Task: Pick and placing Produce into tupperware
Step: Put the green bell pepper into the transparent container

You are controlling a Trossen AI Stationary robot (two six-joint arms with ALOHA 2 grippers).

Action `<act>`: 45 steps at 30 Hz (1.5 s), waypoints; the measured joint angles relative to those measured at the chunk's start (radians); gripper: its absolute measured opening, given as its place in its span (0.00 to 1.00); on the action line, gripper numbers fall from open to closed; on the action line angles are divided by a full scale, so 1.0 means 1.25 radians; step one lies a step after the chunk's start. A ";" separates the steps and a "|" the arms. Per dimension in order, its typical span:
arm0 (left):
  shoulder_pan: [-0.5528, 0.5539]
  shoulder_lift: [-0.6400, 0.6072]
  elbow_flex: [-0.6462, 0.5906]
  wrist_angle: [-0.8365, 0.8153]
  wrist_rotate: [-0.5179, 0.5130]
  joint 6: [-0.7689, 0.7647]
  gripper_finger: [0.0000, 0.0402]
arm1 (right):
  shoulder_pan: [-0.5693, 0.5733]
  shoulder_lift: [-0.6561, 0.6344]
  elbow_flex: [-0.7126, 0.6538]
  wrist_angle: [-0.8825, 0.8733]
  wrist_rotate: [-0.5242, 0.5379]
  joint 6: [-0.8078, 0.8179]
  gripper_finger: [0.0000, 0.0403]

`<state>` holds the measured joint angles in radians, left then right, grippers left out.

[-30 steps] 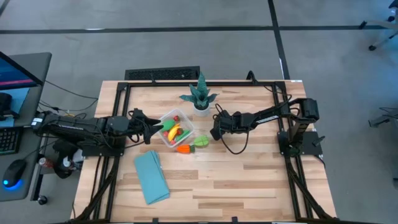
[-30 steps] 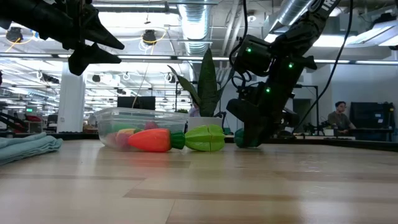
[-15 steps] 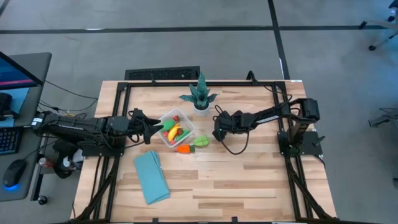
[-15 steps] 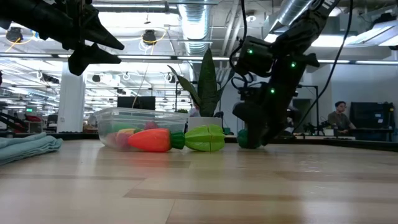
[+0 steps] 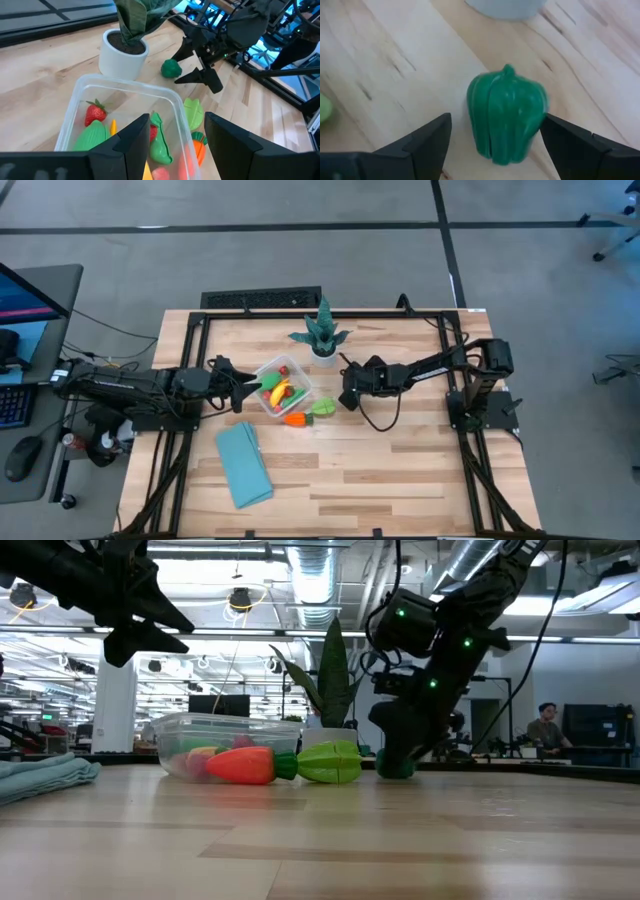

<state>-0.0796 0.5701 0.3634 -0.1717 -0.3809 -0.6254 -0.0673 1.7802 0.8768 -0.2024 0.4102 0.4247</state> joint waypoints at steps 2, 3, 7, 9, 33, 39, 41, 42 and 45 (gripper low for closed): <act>0.000 0.000 0.000 0.001 0.000 0.000 0.44 | -0.003 0.000 0.000 0.011 0.003 -0.006 0.74; 0.000 0.000 0.000 0.001 0.000 0.000 0.44 | -0.006 0.000 0.000 0.013 0.004 -0.006 0.74; 0.000 0.000 0.000 -0.003 0.000 0.000 0.44 | -0.028 0.000 0.000 0.013 0.006 -0.006 0.74; 0.000 0.000 0.000 -0.006 0.000 0.000 0.44 | -0.039 0.000 0.000 0.013 0.006 -0.006 0.74; 0.000 0.000 0.000 -0.021 -0.036 0.000 0.44 | -0.099 0.030 0.002 0.026 -0.075 0.081 0.69; 0.000 0.000 0.000 -0.021 -0.037 0.000 0.44 | -0.102 0.030 0.002 0.029 -0.094 0.085 0.62; 0.000 0.000 0.000 -0.021 -0.037 0.000 0.44 | -0.103 0.029 0.002 0.029 -0.106 0.085 0.60; 0.000 0.000 0.000 -0.021 -0.040 0.000 0.44 | -0.103 0.029 0.002 0.028 -0.112 0.085 0.58; 0.000 0.000 0.000 -0.021 -0.056 0.001 0.44 | -0.104 0.029 0.002 0.026 -0.127 0.085 0.55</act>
<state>-0.0799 0.5701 0.3634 -0.1974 -0.4505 -0.6243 -0.1970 1.8168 0.8791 -0.1704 0.2509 0.5308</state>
